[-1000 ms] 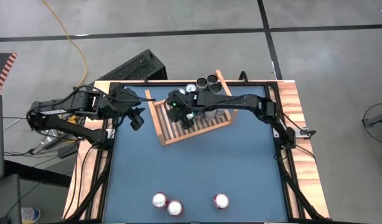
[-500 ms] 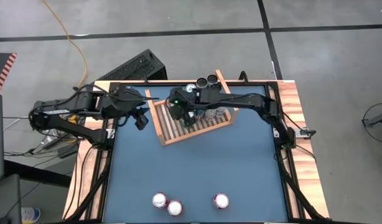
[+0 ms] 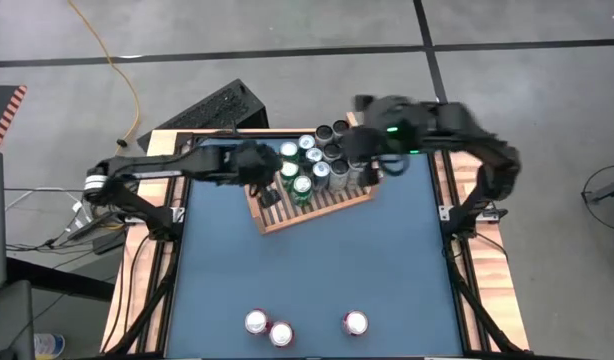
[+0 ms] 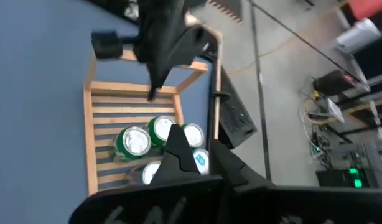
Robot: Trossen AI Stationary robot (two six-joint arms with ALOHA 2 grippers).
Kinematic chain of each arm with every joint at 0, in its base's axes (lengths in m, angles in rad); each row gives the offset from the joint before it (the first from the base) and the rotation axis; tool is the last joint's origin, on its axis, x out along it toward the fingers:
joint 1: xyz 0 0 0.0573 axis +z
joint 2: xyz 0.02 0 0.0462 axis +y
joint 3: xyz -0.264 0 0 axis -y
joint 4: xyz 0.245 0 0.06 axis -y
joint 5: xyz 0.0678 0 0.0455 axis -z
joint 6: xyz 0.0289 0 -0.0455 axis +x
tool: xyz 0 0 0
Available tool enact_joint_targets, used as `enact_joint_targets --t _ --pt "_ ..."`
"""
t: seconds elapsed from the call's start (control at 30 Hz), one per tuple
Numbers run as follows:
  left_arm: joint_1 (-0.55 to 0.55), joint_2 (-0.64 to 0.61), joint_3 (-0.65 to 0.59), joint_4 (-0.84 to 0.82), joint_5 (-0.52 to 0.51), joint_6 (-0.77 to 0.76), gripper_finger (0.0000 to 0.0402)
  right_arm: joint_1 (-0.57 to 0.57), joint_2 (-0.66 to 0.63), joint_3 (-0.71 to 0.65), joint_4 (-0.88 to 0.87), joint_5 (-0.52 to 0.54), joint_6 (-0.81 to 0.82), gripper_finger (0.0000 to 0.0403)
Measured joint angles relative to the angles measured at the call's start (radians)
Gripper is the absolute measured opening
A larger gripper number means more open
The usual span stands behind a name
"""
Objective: Place canned beverage on shelf
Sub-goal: Adjust the green soda can
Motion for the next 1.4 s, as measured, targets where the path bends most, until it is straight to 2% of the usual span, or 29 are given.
enact_joint_targets --t 0.1,0.37,0.63,0.77,0.97,1.1,1.17,1.4 --pt "0.054 0.056 0.000 0.064 0.105 0.042 0.0001 0.020 -0.073 -0.001 -0.033 0.044 0.067 0.0000" --pt "0.147 0.165 0.000 0.109 0.215 0.087 0.0000 0.096 -0.165 -0.002 -0.106 0.096 0.164 0.0000" --pt "0.178 0.184 0.000 0.133 0.243 0.109 0.0000 0.171 -0.152 -0.002 -0.172 0.210 0.175 0.0000" --pt "0.182 0.184 0.000 0.065 0.254 0.109 0.0000 0.184 -0.130 -0.002 -0.198 0.210 0.169 0.0000" --pt "0.182 0.184 -0.003 0.051 0.258 0.097 0.0000 0.180 -0.126 -0.002 -0.202 0.210 0.144 0.0000" --pt "0.189 0.174 -0.071 0.037 0.242 0.084 0.0000 0.180 -0.126 -0.002 -0.201 0.210 0.144 0.0000" --pt "0.191 0.172 -0.108 0.054 0.267 0.070 0.0000 0.180 -0.127 -0.002 -0.202 0.209 0.147 0.0000" --pt "0.187 0.172 -0.184 0.216 0.260 0.046 0.0000 0.180 -0.127 -0.002 -0.202 0.208 0.126 0.0000"
